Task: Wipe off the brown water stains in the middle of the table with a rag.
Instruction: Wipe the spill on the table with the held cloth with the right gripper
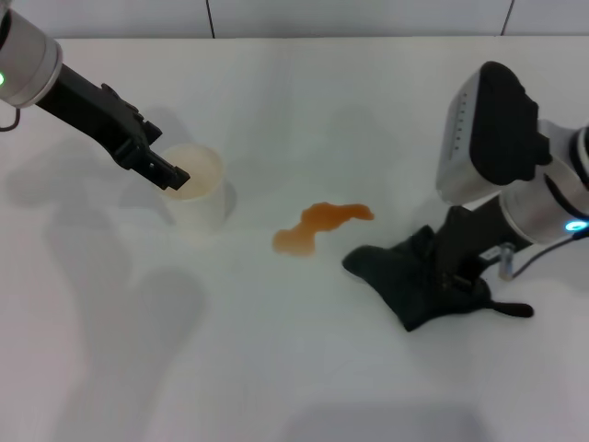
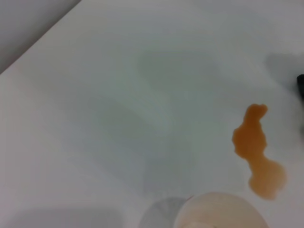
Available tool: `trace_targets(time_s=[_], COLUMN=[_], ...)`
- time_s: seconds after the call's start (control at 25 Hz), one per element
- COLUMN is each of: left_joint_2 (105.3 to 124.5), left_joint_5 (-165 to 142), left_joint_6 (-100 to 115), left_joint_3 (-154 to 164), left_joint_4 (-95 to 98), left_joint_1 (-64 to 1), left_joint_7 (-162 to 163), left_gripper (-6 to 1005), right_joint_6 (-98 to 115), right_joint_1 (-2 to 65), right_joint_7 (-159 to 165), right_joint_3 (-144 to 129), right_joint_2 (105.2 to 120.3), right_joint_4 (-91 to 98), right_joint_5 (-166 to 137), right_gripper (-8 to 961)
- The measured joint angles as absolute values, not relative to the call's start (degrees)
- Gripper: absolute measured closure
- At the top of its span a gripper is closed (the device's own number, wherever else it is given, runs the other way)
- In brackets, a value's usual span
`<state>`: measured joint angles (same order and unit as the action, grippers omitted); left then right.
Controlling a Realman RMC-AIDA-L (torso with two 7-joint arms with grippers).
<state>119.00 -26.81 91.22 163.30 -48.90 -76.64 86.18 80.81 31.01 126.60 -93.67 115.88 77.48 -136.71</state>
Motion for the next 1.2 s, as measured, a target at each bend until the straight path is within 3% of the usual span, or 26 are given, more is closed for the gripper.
trace_targets(time_s=[0.72, 1.2], left_joint_2=[119.0, 119.0], left_joint_5=[-26.8, -26.8], left_joint_6=[91.1, 91.1], left_joint_3=[163.3, 163.3], left_joint_4=[-48.9, -48.8], left_joint_1=[-76.6, -77.2], left_joint_7=[86.1, 86.2], left_gripper=[138, 139], right_joint_6=[63.1, 44.4], right_joint_1=[38.2, 38.8], right_joint_7=[126.3, 126.5], right_joint_3=[-110.5, -119.9], right_joint_2=[115.93, 116.2], right_joint_4=[77.0, 70.1], right_joint_5=[-134.4, -144.4], right_gripper=[898, 898])
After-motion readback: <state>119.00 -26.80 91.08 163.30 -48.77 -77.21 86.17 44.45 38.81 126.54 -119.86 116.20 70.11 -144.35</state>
